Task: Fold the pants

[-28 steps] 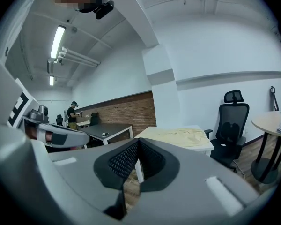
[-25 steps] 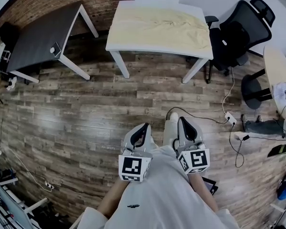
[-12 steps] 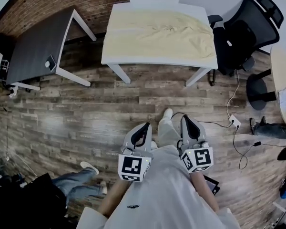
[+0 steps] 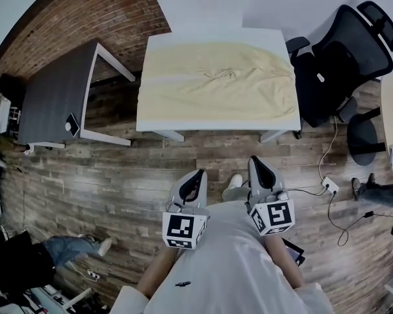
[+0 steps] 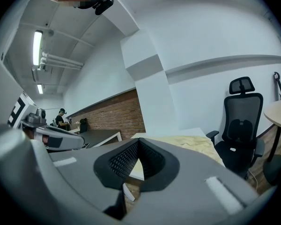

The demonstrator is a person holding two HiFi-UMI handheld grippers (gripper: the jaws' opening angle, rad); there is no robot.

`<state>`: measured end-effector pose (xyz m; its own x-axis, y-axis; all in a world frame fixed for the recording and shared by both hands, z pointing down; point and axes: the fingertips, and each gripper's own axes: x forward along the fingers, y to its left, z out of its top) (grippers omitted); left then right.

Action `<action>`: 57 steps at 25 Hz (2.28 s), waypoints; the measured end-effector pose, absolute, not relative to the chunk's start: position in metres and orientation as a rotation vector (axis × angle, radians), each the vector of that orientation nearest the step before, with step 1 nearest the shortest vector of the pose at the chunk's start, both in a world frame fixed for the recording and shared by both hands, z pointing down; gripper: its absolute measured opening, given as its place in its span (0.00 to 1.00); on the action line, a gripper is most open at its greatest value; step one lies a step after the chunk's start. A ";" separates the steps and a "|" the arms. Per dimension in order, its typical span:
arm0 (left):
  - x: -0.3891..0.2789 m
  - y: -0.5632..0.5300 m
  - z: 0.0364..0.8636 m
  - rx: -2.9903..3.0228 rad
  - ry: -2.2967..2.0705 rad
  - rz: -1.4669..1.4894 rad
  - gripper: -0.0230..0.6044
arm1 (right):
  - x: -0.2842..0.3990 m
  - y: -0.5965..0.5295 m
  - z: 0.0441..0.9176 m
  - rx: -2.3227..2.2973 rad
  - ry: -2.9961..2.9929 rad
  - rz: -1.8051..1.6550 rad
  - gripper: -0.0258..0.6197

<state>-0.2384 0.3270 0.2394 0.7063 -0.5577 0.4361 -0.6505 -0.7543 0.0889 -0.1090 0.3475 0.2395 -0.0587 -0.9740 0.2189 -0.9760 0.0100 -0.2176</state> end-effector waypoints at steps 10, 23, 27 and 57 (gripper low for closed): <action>-0.194 0.257 0.272 2.678 -0.819 0.709 0.04 | -0.051 0.287 0.263 2.179 -2.073 0.557 0.05; -0.158 0.184 0.296 2.834 -0.491 0.823 0.04 | -0.026 0.226 0.274 2.187 -1.914 0.523 0.05; -0.156 0.171 0.306 2.854 -0.418 0.852 0.04 | -0.015 0.220 0.277 2.186 -1.826 0.488 0.07; -0.118 0.161 0.437 2.906 0.003 1.279 0.20 | 0.061 0.246 0.338 2.071 -1.546 0.551 0.16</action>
